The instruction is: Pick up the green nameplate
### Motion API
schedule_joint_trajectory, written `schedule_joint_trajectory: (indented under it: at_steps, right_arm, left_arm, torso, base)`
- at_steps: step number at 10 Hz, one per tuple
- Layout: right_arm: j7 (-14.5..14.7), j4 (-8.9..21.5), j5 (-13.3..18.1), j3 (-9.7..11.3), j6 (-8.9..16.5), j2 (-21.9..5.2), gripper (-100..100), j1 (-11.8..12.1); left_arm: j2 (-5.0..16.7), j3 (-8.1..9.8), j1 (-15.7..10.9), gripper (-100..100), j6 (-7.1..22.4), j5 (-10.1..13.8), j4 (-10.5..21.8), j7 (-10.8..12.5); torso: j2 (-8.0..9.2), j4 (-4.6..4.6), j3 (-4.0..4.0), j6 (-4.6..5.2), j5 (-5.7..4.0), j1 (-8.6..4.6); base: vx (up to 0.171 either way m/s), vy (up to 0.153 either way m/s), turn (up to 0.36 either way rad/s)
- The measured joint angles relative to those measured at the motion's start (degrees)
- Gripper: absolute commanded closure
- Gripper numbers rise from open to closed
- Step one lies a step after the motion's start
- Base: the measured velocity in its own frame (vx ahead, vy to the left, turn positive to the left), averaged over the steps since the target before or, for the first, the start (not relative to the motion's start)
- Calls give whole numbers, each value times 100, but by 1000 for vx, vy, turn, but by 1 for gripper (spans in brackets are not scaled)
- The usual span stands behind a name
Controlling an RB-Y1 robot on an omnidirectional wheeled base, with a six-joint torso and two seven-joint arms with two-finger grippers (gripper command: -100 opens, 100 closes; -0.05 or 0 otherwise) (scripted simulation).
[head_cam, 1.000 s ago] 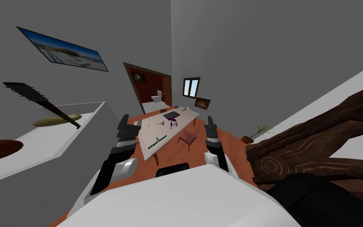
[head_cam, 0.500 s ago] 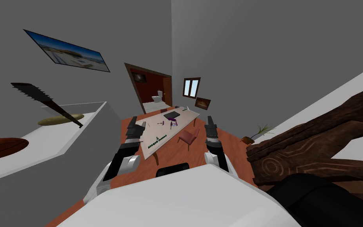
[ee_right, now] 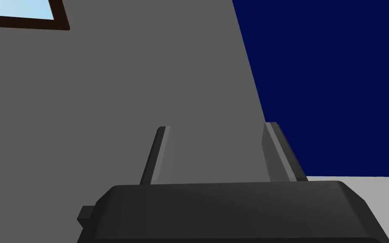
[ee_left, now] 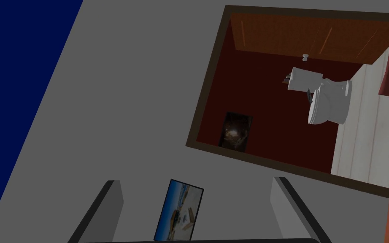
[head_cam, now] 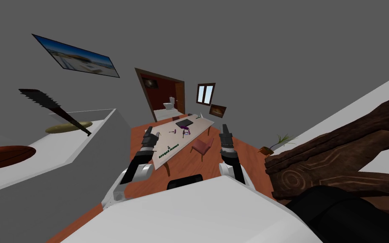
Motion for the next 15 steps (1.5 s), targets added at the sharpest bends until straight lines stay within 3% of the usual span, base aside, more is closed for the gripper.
schedule_joint_trajectory:
  at_steps: [2,15]
  right_arm:
    - [0,0,0,0,0,0,0,0]
    - [0,0,0,0,0,0,0,0]
  left_arm:
    - [27,15,-190,-100,245,10,236,-11]
    - [122,81,-1218,-100,1143,3,2240,-39]
  torso:
    - [1,0,1,0,-1,-1]
    - [-5,-1,-3,-1,-1,1]
  base:
    - [-5,-12,9]
    - [1,-13,24]
